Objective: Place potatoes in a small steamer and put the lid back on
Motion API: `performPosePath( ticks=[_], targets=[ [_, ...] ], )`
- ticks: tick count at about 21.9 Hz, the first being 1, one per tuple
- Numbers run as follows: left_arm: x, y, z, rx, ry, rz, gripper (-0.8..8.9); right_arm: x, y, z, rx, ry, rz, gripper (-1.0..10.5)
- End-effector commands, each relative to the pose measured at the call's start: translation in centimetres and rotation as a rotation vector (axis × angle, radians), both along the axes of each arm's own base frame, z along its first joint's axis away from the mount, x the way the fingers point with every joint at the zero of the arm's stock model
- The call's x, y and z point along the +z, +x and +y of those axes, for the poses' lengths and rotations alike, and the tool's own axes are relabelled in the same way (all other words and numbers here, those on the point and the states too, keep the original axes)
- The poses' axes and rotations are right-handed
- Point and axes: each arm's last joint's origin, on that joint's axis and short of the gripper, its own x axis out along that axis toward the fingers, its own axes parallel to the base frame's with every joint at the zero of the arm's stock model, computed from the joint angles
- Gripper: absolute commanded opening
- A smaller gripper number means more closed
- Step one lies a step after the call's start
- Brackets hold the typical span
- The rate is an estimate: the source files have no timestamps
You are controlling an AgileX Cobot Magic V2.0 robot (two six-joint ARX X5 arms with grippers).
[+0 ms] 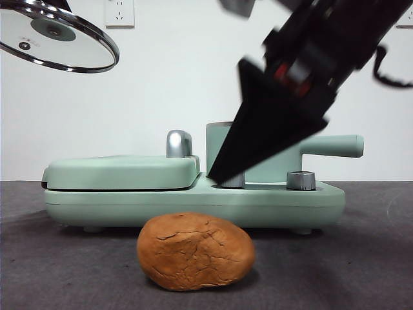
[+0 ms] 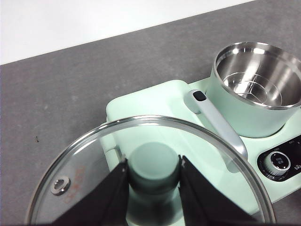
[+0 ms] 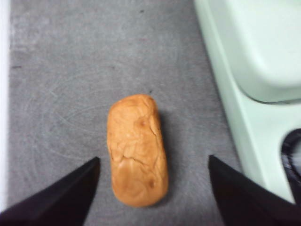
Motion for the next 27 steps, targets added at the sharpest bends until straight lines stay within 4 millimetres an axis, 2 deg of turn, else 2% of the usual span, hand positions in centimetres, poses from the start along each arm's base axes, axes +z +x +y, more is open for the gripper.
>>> performPosePath(
  ticks=[1,11,18,22,25,27],
  targets=[
    [0.7,0.0,-0.1,0.000,-0.020,-0.039,0.11,-0.5,0.3,1.1,0.009,0.005,0.014,4.4],
    [0.7,0.1,0.2,0.014,-0.019,-0.039,0.11,-3.7,0.9,2.5,0.024,-0.062,0.085,4.3],
    [0.7,0.1,0.2,0.013,-0.018,-0.040,0.11,-4.6,0.9,2.8,-0.013,-0.055,0.190,2.0],
    [0.7,0.1,0.2,0.013,-0.018,-0.039,0.11,-2.9,0.6,2.7,-0.087,0.042,0.251,2.0],
    [0.7,0.1,0.2,0.013,-0.018,-0.039,0.11,0.0,0.2,1.6,-0.183,0.137,0.234,2.0],
    [0.7,0.1,0.2,0.013,-0.018,-0.039,0.11,2.3,0.1,0.5,-0.308,0.212,0.204,2.0]
  ],
)
